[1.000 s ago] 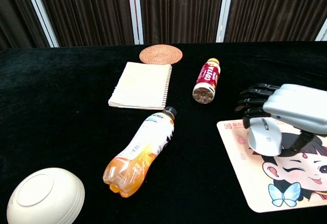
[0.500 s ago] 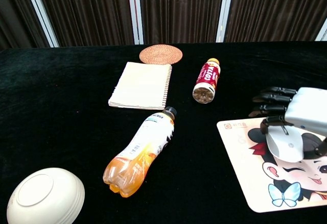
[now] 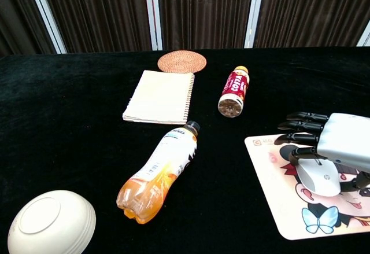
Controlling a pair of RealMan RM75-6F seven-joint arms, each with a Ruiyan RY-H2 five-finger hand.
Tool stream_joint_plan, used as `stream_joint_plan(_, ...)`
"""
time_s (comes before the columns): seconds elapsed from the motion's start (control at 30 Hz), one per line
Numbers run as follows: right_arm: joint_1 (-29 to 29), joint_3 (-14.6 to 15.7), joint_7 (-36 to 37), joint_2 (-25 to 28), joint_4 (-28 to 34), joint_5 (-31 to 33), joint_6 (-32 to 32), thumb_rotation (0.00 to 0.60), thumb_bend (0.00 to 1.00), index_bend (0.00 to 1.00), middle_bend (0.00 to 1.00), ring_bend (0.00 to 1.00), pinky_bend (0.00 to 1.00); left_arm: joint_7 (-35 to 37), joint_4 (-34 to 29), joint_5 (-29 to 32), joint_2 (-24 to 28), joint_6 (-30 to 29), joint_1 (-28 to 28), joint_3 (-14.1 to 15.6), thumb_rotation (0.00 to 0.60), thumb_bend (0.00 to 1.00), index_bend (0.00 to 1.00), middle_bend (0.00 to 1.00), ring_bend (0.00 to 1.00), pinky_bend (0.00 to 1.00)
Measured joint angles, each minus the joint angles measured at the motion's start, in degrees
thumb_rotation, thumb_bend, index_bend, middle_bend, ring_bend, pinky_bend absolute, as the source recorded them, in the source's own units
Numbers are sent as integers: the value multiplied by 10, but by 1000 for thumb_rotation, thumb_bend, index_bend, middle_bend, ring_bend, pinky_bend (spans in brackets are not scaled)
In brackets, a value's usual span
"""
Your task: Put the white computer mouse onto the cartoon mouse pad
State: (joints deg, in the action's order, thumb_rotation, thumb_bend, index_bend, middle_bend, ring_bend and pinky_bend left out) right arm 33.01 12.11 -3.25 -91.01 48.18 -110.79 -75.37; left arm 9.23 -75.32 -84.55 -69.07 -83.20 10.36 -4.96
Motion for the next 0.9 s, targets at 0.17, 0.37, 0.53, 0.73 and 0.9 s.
stream_joint_plan(0.17, 0, -4, -25, 6, 8, 5, 7, 600, 112, 192, 1, 0, 0, 4, 4, 2, 0, 3, 0, 0, 600, 91, 0, 0, 0, 0)
stream_joint_plan(0.37, -5, -10, -65, 21, 28, 14, 11, 600, 91, 179, 0, 0, 0, 7, 4, 0, 0, 1, 0, 0, 600, 90, 0, 0, 0, 0)
stream_joint_plan(0.53, -16, -21, -114, 44, 61, 32, 12, 600, 87, 179, 0, 0, 0, 7, 3, -4, 1, -2, -1, 1, 600, 91, 0, 0, 0, 0)
stream_joint_plan(0.73, -45, -40, -150, 76, 95, 71, 3, 600, 88, 179, 0, 0, 0, 10, -2, -9, 3, -11, -3, 2, 600, 92, 0, 0, 0, 0)
stream_joint_plan(0.9, -82, -62, -134, 94, 122, 116, -36, 600, 80, 179, 0, 0, 0, 11, -12, -20, 7, -22, -6, 5, 600, 91, 0, 0, 0, 0)
